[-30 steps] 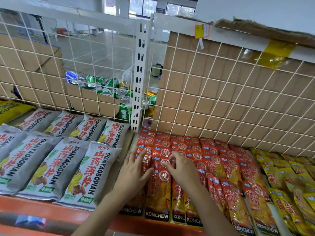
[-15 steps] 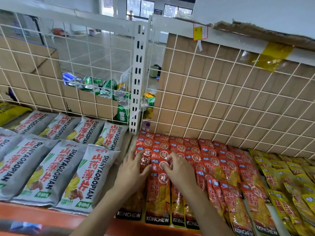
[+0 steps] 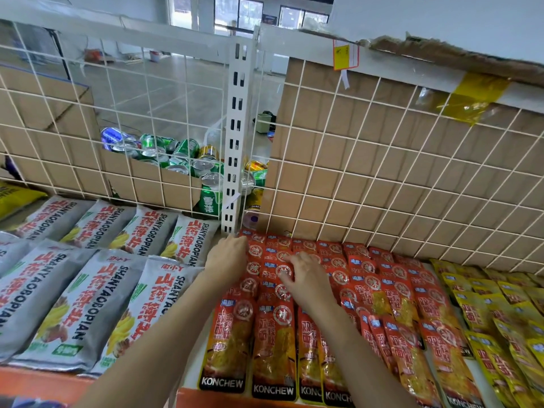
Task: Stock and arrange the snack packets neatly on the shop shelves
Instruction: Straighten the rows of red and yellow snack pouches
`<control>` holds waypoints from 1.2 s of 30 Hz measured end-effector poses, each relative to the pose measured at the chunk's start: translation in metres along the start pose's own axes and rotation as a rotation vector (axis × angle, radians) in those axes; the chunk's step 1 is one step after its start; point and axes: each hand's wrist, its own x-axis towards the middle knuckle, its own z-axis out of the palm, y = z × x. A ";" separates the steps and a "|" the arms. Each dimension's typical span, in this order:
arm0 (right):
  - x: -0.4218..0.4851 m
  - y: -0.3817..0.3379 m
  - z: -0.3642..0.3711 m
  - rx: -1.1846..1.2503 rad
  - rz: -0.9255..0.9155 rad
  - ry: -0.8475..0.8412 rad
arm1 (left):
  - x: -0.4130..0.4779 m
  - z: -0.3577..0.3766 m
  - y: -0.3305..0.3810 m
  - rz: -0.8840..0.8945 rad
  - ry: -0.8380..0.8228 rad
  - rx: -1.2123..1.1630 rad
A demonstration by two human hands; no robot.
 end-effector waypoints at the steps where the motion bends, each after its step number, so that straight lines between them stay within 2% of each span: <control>1: 0.000 -0.001 0.001 0.003 0.000 0.006 | 0.002 -0.002 -0.001 0.002 -0.012 0.001; 15: -0.002 -0.002 0.000 0.028 -0.003 -0.004 | 0.011 -0.003 -0.015 0.068 -0.037 0.012; 20: -0.006 -0.001 -0.015 0.119 0.025 0.030 | 0.004 -0.005 -0.010 0.097 0.048 0.030; 25: -0.025 0.019 -0.039 0.097 0.093 0.038 | -0.024 -0.001 0.014 0.275 0.109 -0.043; 32: -0.073 0.043 -0.055 0.018 0.187 -0.054 | -0.066 0.013 0.052 0.408 0.027 -0.112; 36: -0.091 0.045 -0.045 -0.011 0.137 -0.092 | -0.076 0.023 0.065 0.412 -0.011 -0.072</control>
